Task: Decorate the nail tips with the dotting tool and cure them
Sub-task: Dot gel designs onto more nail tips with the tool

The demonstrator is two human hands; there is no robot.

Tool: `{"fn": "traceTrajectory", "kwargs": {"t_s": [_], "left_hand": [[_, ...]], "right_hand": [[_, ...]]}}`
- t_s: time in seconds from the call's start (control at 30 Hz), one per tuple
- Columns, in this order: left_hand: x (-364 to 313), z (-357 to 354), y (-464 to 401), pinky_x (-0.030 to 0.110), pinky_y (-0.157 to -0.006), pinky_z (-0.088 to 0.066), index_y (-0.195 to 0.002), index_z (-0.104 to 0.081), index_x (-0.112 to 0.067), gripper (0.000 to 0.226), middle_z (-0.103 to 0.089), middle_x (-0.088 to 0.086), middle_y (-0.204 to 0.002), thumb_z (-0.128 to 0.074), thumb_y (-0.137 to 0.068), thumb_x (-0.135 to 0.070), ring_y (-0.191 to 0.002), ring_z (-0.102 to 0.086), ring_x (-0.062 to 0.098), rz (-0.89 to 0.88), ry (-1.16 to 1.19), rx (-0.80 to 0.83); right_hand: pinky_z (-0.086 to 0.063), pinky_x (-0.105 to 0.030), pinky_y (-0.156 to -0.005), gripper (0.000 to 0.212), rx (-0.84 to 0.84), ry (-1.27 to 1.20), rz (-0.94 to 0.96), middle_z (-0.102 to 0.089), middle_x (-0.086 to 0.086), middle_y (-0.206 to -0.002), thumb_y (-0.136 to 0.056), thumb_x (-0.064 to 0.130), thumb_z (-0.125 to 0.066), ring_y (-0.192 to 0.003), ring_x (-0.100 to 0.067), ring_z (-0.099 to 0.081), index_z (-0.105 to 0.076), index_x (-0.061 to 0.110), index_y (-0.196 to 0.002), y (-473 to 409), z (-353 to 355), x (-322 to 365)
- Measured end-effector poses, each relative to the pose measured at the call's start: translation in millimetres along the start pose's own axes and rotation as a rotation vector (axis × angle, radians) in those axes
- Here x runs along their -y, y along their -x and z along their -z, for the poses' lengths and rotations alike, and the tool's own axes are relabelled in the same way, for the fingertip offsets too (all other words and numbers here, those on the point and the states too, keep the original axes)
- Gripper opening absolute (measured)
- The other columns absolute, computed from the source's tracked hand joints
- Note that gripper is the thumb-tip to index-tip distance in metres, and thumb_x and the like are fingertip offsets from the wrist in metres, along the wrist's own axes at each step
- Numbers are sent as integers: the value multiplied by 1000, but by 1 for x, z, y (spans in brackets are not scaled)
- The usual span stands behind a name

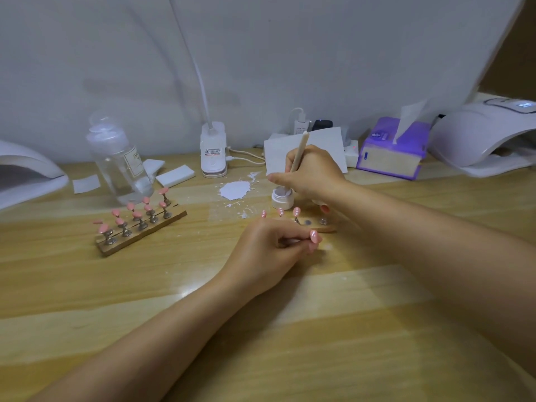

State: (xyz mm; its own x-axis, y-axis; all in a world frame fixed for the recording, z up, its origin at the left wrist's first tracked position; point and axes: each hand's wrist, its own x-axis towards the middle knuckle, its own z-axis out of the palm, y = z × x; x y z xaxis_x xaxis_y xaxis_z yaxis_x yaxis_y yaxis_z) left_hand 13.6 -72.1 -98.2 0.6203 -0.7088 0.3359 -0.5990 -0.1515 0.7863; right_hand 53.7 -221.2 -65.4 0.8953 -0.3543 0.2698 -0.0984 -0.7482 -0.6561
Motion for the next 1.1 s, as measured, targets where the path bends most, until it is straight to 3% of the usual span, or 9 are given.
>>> {"fn": "traceTrajectory", "kwargs": {"t_s": [0.13, 0.2, 0.3, 0.43, 0.63, 0.8, 0.9, 1.0, 1.1], "left_hand": [[0, 0, 0, 8, -72, -38, -82, -74, -9, 11, -69, 0, -71, -65, -81, -2, -67, -54, 2, 12, 5, 7], [1, 0, 0, 13, -72, -41, -83, -75, -10, 11, -68, -4, -72, -66, -81, -3, -67, -54, 0, 16, 8, 7], [1, 0, -1, 4, -70, -39, -84, -75, -9, 9, -69, -6, -74, -68, -80, -4, -69, -56, -4, 3, 4, -1], [1, 0, -1, 4, -73, -37, -83, -75, -8, 8, -71, -1, -76, -68, -80, -5, -69, -56, 0, -12, -12, -9], [1, -1, -1, -3, -74, -29, -83, -75, -9, 8, -72, 3, -77, -68, -80, -5, -70, -59, 9, -25, -38, -25], [4, -2, -2, 11, -71, -39, -84, -75, -9, 9, -71, 6, -78, -69, -79, -5, -76, -61, 22, -40, -10, -26], [4, -2, -2, 11, -71, -40, -84, -75, -10, 10, -71, 7, -79, -70, -78, -4, -77, -61, 23, -51, 0, -33], [3, -2, -1, 27, -72, -46, -87, -75, -11, 14, -72, 6, -79, -70, -77, -3, -77, -62, 21, -49, 28, -30], [2, -2, -1, 26, -72, -46, -88, -75, -12, 15, -72, 5, -80, -70, -77, -2, -76, -62, 19, -48, 21, -26]], "right_hand": [[-44, -27, -60, 42, -140, -210, 7, -53, 5, -49, -77, 34, -72, -53, -10, -53, -44, 18, -50, 9, 14, 7], [-44, -18, -52, 40, -242, -360, 35, -54, 6, -43, -79, 35, -70, -45, -4, -52, -45, 17, -52, 23, 22, 9], [-40, -15, -43, 35, -251, -576, 50, -58, 4, -42, -80, 37, -68, -40, -9, -51, -52, 14, -59, 57, 31, 7], [-50, -22, -50, 33, -244, -794, -17, -58, 2, -46, -59, 41, -72, -44, -8, -55, -54, 13, -56, 98, 29, -2], [-45, -38, -56, 42, -257, -740, -33, -39, 7, -39, -66, 28, -76, -50, -18, -43, -41, 15, -48, 110, 18, -8], [-40, -11, -43, 45, -229, -743, 31, -38, 13, -33, -77, -9, -59, -32, 1, -41, -34, 12, -47, 108, 13, -13], [-37, -10, -40, 45, -201, -756, 51, -40, 14, -32, -76, -14, -55, -30, 1, -42, -33, 12, -47, 108, 13, -14], [-35, -9, -40, 44, -183, -778, 58, -41, 13, -32, -76, -14, -55, -31, 2, -44, -33, 11, -48, 108, 13, -14], [-32, -7, -38, 43, -165, -792, 62, -42, 13, -32, -76, -15, -55, -31, 3, -45, -33, 10, -48, 108, 13, -13]]}}
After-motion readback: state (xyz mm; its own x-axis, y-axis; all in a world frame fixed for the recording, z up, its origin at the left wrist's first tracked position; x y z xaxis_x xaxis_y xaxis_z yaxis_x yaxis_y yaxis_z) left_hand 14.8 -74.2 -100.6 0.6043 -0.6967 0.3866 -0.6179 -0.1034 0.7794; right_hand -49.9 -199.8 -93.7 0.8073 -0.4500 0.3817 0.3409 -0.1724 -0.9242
